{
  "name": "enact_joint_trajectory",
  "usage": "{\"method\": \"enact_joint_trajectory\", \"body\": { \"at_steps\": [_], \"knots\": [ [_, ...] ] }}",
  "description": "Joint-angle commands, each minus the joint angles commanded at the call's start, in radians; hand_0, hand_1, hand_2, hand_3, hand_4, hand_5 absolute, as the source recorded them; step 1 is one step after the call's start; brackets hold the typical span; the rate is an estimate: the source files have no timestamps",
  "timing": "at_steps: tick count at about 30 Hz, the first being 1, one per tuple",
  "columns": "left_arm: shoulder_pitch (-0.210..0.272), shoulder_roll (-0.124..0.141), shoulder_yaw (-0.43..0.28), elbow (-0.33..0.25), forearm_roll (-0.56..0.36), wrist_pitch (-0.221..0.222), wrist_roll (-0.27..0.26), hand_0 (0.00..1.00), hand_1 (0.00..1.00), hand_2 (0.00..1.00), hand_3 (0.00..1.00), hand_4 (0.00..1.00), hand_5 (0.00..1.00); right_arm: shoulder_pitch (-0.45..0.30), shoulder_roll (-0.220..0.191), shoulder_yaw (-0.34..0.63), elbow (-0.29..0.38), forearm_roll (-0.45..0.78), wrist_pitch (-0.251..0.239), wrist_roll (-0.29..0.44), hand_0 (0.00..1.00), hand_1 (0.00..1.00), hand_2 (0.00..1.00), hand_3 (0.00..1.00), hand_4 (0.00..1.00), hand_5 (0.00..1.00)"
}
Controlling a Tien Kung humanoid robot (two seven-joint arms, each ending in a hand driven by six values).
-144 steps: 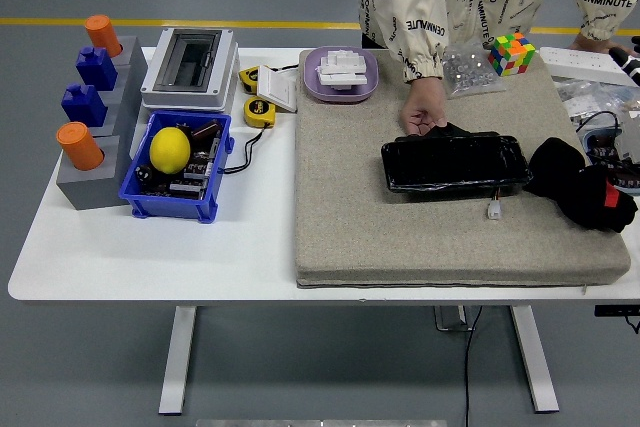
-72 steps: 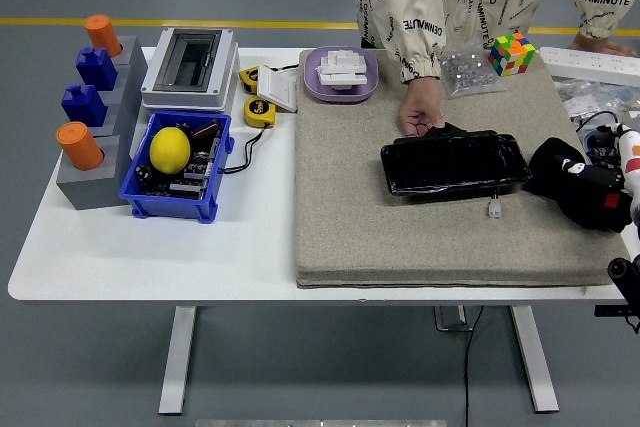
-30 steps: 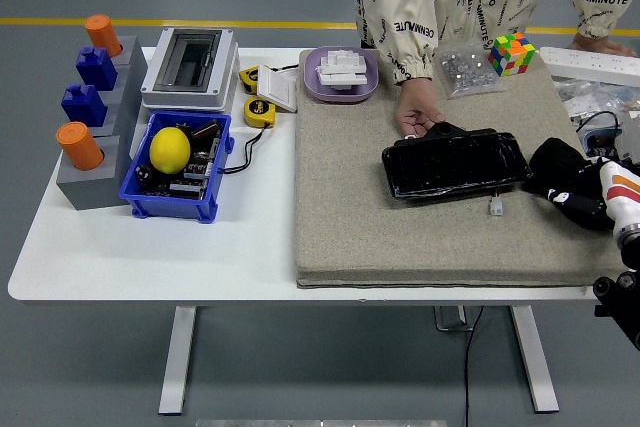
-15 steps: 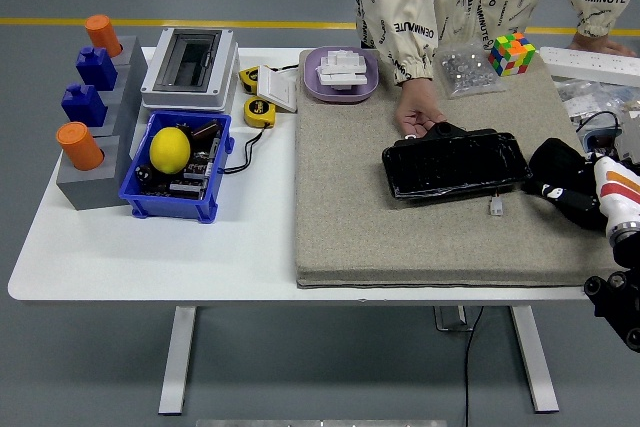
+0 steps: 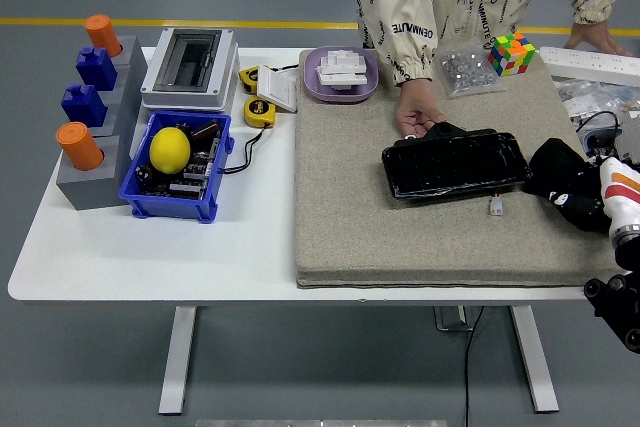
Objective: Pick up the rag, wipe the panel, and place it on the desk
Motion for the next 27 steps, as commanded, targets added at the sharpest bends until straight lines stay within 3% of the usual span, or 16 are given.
{"method": "enact_joint_trajectory", "body": {
  "at_steps": [2,3,8,9,14,15,20,21,27],
  "knots": [
    [0.0,0.0,-0.001,0.0,0.0,0.0,0.0,0.607,0.641,0.655,0.56,0.628,0.442,0.001,0.001,-0.002,0.0,-0.002,-0.008,0.002,0.427,0.494,0.507,0.494,0.998,0.395],
    [0.0,0.0,-0.001,0.0,0.0,0.0,0.0,0.607,0.642,0.655,0.561,0.628,0.441,0.001,0.001,-0.002,0.0,-0.003,-0.01,0.001,0.354,0.436,0.463,0.457,0.998,0.36],
    [-0.001,-0.001,-0.002,0.0,0.0,0.0,0.0,0.607,0.642,0.655,0.561,0.628,0.441,0.002,0.002,-0.002,0.0,-0.009,-0.012,-0.003,0.354,0.436,0.463,0.457,0.998,0.36],
    [-0.001,-0.001,-0.002,0.0,0.0,0.0,0.0,0.607,0.641,0.655,0.56,0.627,0.442,0.001,0.002,0.0,-0.001,-0.011,-0.012,-0.004,0.316,0.408,0.44,0.449,0.998,0.286],
    [0.0,-0.002,-0.003,0.0,0.0,0.0,0.0,0.607,0.641,0.655,0.56,0.627,0.442,0.0,0.002,0.001,-0.001,-0.018,-0.012,-0.011,0.316,0.408,0.44,0.449,0.998,0.286],
    [0.0,-0.002,-0.004,0.0,0.0,0.0,0.0,0.608,0.642,0.655,0.561,0.628,0.442,0.0,0.001,0.001,0.0,-0.019,-0.013,-0.013,0.285,0.394,0.427,0.436,0.998,0.202],
    [0.0,-0.002,-0.005,0.0,0.001,0.0,0.0,0.608,0.642,0.655,0.561,0.628,0.442,-0.002,0.0,0.004,0.001,-0.023,-0.016,-0.021,0.285,0.394,0.427,0.436,0.998,0.202],
    [0.0,-0.002,-0.005,0.0,0.001,0.0,0.0,0.608,0.641,0.655,0.56,0.628,0.443,-0.002,0.0,0.005,0.001,-0.024,-0.017,-0.022,0.277,0.39,0.422,0.437,0.998,0.143],
    [0.0,-0.004,-0.006,0.0,0.001,0.0,0.0,0.608,0.641,0.656,0.56,0.628,0.442,0.001,-0.007,0.012,0.009,-0.033,-0.021,-0.03,0.276,0.388,0.42,0.439,0.998,0.136]
  ]
}}
